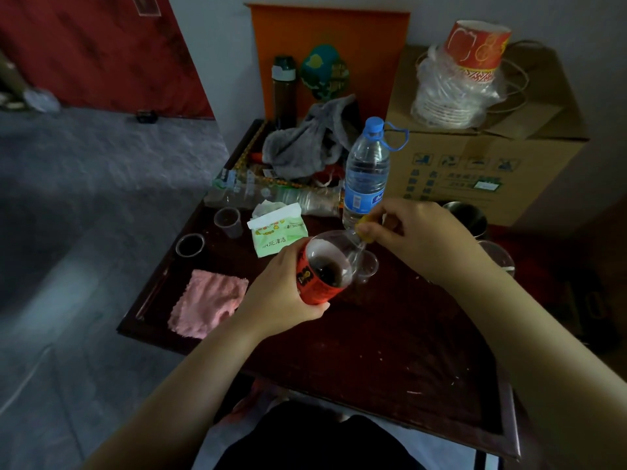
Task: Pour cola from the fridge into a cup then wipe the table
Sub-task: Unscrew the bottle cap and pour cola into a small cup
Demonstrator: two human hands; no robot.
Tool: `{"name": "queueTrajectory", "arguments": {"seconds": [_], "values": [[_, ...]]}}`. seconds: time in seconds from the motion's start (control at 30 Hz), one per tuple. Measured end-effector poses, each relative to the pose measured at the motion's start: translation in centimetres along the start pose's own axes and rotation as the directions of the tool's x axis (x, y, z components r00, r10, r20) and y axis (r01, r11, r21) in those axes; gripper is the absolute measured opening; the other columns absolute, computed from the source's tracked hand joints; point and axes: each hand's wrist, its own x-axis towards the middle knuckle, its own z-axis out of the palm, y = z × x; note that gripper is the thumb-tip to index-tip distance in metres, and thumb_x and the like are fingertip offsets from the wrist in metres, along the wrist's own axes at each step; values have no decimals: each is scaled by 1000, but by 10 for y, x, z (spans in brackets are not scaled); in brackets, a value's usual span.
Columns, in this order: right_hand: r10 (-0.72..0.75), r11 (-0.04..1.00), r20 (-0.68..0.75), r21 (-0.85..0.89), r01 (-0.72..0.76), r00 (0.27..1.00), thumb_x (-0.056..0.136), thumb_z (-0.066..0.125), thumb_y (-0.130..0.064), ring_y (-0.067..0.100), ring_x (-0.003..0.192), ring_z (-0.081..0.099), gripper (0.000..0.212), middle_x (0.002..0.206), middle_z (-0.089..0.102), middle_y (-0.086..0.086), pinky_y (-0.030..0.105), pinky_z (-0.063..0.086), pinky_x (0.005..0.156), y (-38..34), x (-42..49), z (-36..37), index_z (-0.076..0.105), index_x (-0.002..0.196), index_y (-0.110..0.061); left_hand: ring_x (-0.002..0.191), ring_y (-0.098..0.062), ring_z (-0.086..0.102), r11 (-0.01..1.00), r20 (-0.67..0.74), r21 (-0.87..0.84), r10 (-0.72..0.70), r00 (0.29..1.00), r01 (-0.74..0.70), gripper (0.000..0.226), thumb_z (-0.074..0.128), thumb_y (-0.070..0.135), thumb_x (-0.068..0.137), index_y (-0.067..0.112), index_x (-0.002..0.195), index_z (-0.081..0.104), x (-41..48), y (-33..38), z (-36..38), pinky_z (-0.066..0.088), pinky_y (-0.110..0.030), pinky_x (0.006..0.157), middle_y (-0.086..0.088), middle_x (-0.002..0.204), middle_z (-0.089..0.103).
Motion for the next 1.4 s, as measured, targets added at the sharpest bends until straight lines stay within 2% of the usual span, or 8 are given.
{"name": "queueTrajectory", "arguments": {"seconds": [0.07,0.17,0.3,0.5,0.83,1.13,1.3,1.4], "values": [[-18,997,25,73,16,1000,79,51,-58,3,69,56,36,73,59,-14,29,47,63,2,-1,-1,64,92,-27,123,-3,44,1000,2,10,2,1000,-2,98,84,39,59,32,140,30,0,0,1,46,-38,99,15,133,45],[-86,984,121,163,66,989,86,60,-39,0,81,57,23,94,62,-14,21,48,73,9,-1,-3,63,106,-29,122,-3,44,1000,4,21,6,1000,-6,97,84,39,59,31,140,30,0,0,2,46,-37,99,15,133,45],[-154,960,171,258,106,973,84,67,-17,-3,88,55,31,105,58,-16,7,42,74,14,-5,-4,63,111,-31,121,-2,45,999,-1,33,6,1000,-6,96,83,41,58,34,138,30,-2,-3,5,47,-36,99,16,132,45],[-149,956,75,265,124,986,86,66,-19,-1,85,56,13,97,60,-13,8,42,70,11,-11,6,65,97,-26,122,0,44,999,20,32,2,1000,-2,96,81,44,57,39,137,28,-5,-6,9,46,-35,99,19,134,43],[-155,913,-5,382,145,988,84,64,0,-3,100,58,24,114,63,-6,10,42,82,29,-23,17,62,104,-12,122,-1,44,997,108,74,7,994,-15,98,81,44,54,37,137,29,8,-10,10,45,-33,99,18,132,45],[-178,907,-28,383,175,984,82,67,2,7,107,61,32,117,64,-3,32,51,91,42,-33,14,65,111,-11,113,5,46,994,210,101,27,977,-49,96,81,44,54,45,133,28,19,-7,10,38,-15,87,21,129,46],[-218,903,-56,368,223,974,81,67,2,7,109,60,28,118,64,-2,31,52,90,41,-38,10,67,107,-8,109,24,39,996,254,75,36,966,-57,95,82,43,54,47,132,27,19,-2,6,34,-4,80,32,119,44],[-236,907,-41,348,235,971,82,68,1,6,112,58,28,119,64,-3,30,51,92,40,-39,6,67,107,-9,110,22,39,996,276,70,33,961,-55,99,82,44,54,44,136,26,17,-2,5,33,-7,86,28,124,43]]}}
